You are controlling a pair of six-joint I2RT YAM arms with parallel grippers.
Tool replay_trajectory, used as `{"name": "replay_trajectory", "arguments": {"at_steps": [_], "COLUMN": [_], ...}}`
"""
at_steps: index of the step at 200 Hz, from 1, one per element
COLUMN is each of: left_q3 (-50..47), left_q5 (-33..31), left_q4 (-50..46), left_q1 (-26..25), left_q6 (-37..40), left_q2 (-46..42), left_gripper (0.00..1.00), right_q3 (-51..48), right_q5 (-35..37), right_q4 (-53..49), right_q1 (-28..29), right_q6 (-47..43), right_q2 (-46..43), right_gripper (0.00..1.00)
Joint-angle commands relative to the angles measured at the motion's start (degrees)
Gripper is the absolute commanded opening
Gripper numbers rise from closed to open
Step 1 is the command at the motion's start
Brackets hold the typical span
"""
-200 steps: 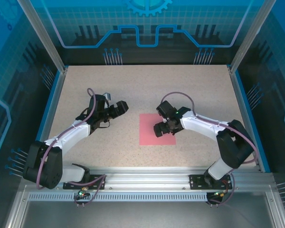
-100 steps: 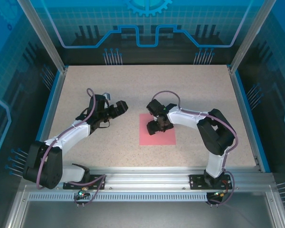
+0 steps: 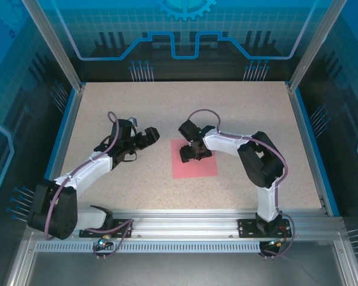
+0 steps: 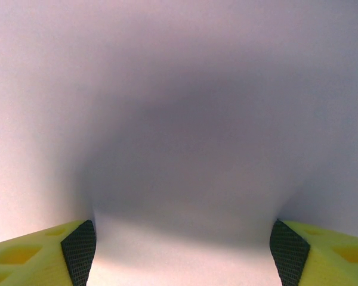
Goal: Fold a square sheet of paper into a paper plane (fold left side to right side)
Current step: Move the square sheet of paper to the center of the table.
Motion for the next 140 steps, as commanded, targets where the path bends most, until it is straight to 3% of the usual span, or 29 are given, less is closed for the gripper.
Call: {"name": "replay_trajectory", "arguments": {"at_steps": [1, 40, 71, 140], "left_q3": [0.51, 0.95, 1.34, 7.68], "left_q5": [-1.18, -1.09, 0.94, 14.95], "left_q4": [-1.78, -2.77, -2.57, -0.05], "left_q1": [-0.31, -0.31, -0.31, -2.50], "left_q6": [0.36, 0.05, -0.84, -1.47], "left_q2": [-1.60, -1.71, -0.91, 11.43], "left_gripper": [0.99, 0.99, 0.99, 0.88], "right_q3": [2.89, 7.16, 6.35, 2.75], "right_q5": [-1.13, -2.74, -3.71, -3.71], "right_q4": [1.17, 1.82, 3.88, 4.28], "right_q1": [-1.22, -2.39, -2.43, -8.34], "right_q6": [2.33, 2.94, 0.90, -5.62], "right_q2": [3.90, 6.72, 2.70, -5.33], "right_gripper": [0.81, 0.81, 0.82, 0.90]}}
